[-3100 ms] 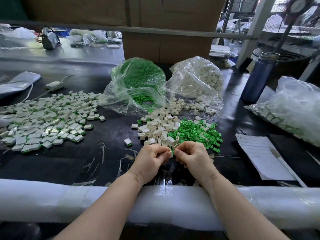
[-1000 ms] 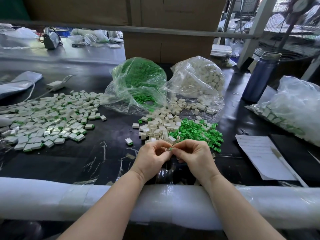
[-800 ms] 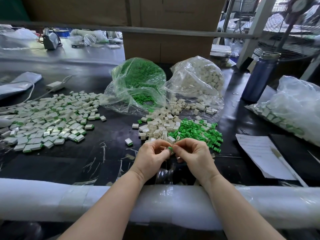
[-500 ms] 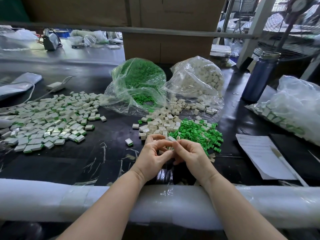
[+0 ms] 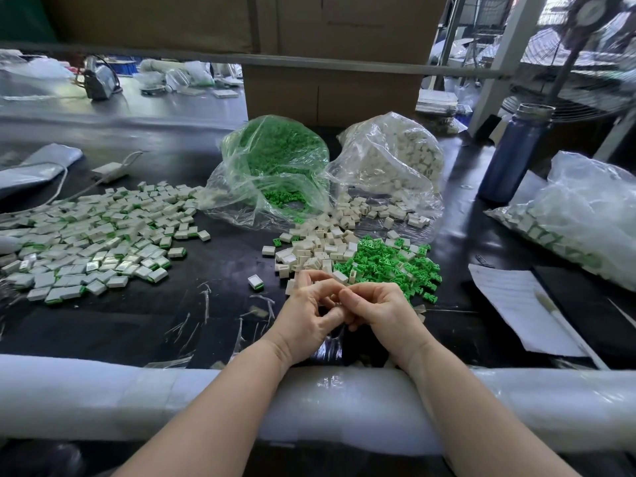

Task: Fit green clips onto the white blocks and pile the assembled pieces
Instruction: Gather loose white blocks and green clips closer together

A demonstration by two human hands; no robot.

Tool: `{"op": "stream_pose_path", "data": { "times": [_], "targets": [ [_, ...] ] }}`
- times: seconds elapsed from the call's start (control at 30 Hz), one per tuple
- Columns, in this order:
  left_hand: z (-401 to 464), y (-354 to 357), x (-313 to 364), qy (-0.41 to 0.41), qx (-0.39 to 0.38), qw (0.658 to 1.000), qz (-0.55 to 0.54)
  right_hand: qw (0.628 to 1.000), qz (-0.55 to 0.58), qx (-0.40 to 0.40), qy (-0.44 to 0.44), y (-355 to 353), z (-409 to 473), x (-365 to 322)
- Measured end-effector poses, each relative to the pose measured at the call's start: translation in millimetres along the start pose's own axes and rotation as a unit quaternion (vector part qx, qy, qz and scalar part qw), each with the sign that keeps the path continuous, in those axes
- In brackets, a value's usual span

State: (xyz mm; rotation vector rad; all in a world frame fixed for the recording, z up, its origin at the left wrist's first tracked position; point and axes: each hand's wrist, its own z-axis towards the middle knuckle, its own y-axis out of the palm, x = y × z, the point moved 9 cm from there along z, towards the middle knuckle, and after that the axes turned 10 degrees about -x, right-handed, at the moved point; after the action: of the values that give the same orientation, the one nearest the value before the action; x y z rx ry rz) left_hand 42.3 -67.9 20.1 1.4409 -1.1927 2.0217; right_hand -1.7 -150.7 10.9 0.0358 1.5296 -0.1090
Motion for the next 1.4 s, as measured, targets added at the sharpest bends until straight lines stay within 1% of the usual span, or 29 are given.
{"op": "stream_pose_path", "data": {
  "times": [0.23,1.0,1.2,1.23,1.3,1.37,1.4],
  "targets": [
    [1,3,0,0.009,-0.004,1.000,0.021,1.000,-0.003,0.011,0.006,-2,0,1],
    [1,6,0,0.003,-0.025,0.999,0.028,1.000,0.004,0.017,0.000,-6,1,3],
    [0,-1,3,0.016,0.011,1.000,-0.011,1.000,0.021,0.007,-0.016,0,0,1],
    [-1,-3,2,0.014,0.021,1.000,-0.016,0.999,0.012,0.020,-0.023,-2,-1,-1],
    [0,-7,-2,0.002,0.041,0.999,-0.017,0.995,-0.034,0.081,-0.044,-14,-4,-7],
    [0,-9,-5,-0.008,0.049,0.999,-0.020,0.983,-0.110,0.131,-0.066,-23,-8,-15],
    [0,-9,-6,-0.011,0.050,0.999,-0.020,0.977,-0.143,0.137,-0.075,-23,-9,-18]
  ]
}}
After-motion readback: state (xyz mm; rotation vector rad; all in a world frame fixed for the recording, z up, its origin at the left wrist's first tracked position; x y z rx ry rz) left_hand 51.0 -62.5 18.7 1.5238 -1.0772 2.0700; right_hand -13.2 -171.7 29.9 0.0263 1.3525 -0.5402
